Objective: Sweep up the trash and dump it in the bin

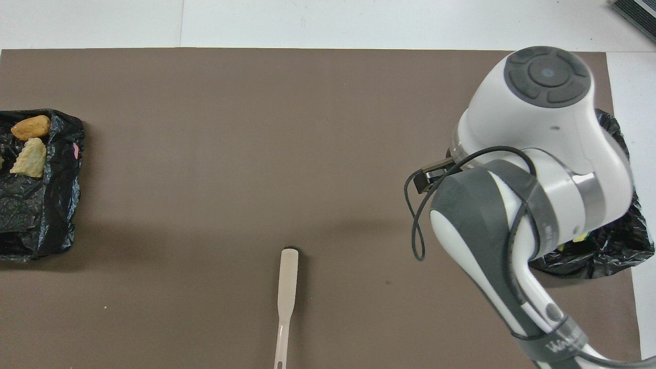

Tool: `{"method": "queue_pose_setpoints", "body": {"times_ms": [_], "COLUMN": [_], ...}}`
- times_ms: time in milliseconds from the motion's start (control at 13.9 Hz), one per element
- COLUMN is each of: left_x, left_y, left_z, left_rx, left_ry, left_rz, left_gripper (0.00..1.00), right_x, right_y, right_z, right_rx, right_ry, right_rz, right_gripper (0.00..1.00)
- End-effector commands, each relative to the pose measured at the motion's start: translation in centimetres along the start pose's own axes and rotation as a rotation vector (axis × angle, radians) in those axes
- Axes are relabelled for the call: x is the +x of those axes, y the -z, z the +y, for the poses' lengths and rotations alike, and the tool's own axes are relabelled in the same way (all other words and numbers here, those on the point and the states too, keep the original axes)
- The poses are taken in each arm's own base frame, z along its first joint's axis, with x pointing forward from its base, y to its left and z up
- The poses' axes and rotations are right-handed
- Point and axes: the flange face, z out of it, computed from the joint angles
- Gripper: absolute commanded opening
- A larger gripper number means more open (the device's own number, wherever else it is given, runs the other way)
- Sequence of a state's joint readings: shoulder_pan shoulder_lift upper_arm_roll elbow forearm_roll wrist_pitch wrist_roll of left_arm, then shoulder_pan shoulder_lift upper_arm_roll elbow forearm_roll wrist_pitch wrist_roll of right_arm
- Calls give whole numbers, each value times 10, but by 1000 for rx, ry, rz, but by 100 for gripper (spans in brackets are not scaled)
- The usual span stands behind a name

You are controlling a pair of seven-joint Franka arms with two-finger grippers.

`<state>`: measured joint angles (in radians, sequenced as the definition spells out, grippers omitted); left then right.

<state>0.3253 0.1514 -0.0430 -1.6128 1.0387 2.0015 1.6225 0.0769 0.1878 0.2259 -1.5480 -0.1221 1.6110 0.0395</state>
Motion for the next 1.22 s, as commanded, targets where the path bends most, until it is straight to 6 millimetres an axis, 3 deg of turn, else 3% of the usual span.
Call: {"method": "queue_pose_setpoints", "body": {"times_ms": [0, 215, 359, 574, 646, 789, 1076, 1148], "left_x": [28, 31, 21, 34, 44, 39, 39, 27], "left_y": [26, 12, 8, 22, 32, 43, 80, 92], "left_z": [-5, 6, 15, 36, 37, 40, 38, 39], "left_rx": [-7, -30, -60, -88, -71, -88, -148, -133], "left_ry": [40, 41, 56, 162, 151, 105, 103, 131], "left_rz": [131, 144, 36, -121, -163, -286, -393, -387], "left_gripper": [0, 0, 0, 0, 0, 0, 0, 0], "right_x": [-3, -12, -23, -52, -58, -74, -78, -78], "right_y": [13, 35, 44, 67, 71, 58, 59, 59], "right_z": [43, 90, 115, 153, 156, 161, 157, 158], "right_rx": [-26, -23, 33, 54, 51, 43, 51, 74], "right_ry": [12, -104, -208, -295, -305, -324, -301, -306], "right_rz": [32, 61, 73, 109, 111, 88, 77, 80], "right_gripper": [100, 100, 100, 100, 100, 100, 100, 100]}}
